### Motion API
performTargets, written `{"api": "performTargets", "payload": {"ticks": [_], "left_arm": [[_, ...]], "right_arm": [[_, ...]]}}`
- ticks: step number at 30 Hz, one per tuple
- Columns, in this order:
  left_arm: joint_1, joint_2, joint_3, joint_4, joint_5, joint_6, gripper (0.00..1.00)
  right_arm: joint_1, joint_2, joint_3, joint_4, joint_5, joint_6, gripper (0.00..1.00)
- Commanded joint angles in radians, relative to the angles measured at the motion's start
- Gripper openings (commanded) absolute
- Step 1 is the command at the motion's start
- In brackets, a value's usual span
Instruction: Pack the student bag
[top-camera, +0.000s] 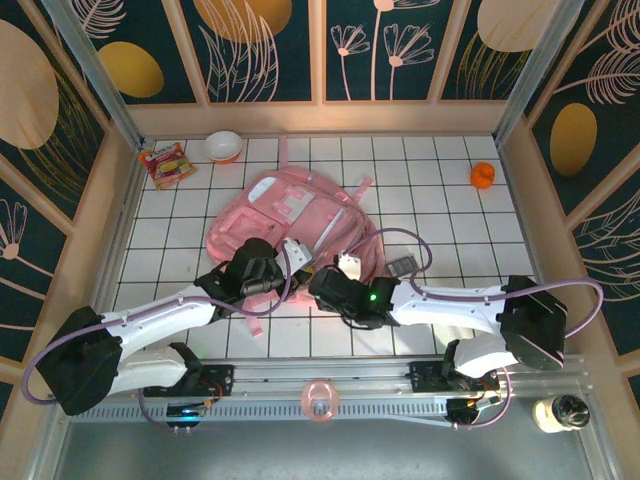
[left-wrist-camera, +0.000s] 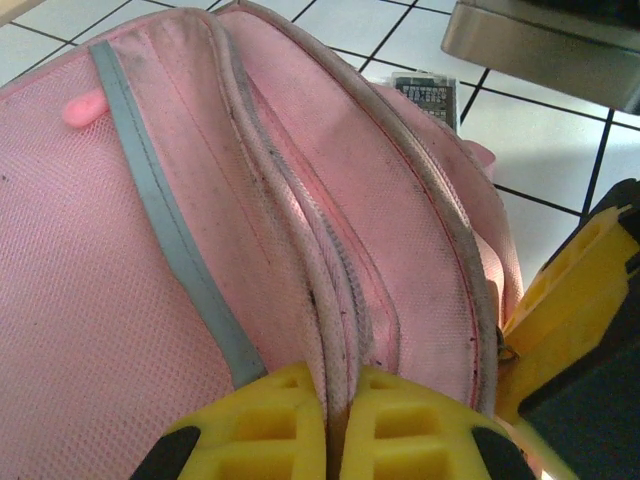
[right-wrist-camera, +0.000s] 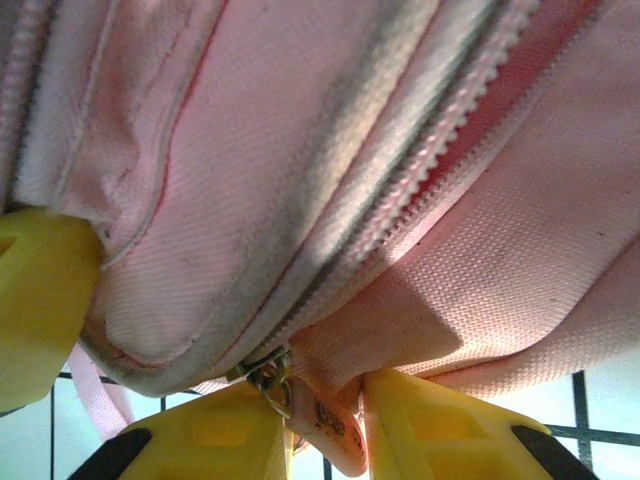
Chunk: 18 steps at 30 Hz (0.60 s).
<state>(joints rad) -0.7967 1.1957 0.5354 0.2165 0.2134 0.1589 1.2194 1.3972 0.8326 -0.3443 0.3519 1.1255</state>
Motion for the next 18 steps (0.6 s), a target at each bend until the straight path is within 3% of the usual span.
{"api": "performTargets", "payload": {"ticks": [1,10,18], "left_arm": [[0.000,-0.005,0.032,0.049,0.061,-0.029,0.00],[0.017,-0.016,0.026,-0.015,0.016,0.035,0.00],[0.044,-0.023,0.063,-0.257,-0.078,0.240,0.00]], "right_arm": [[-0.014,0.011,0.048,-0.124,0.112,0.024,0.20],[-0.056,-0.016,0.055,-0.142,0.062,-0.068,0.00],[-0.205,-0.149,0.013,-0.092,-0.263,-0.405,0.00]]}}
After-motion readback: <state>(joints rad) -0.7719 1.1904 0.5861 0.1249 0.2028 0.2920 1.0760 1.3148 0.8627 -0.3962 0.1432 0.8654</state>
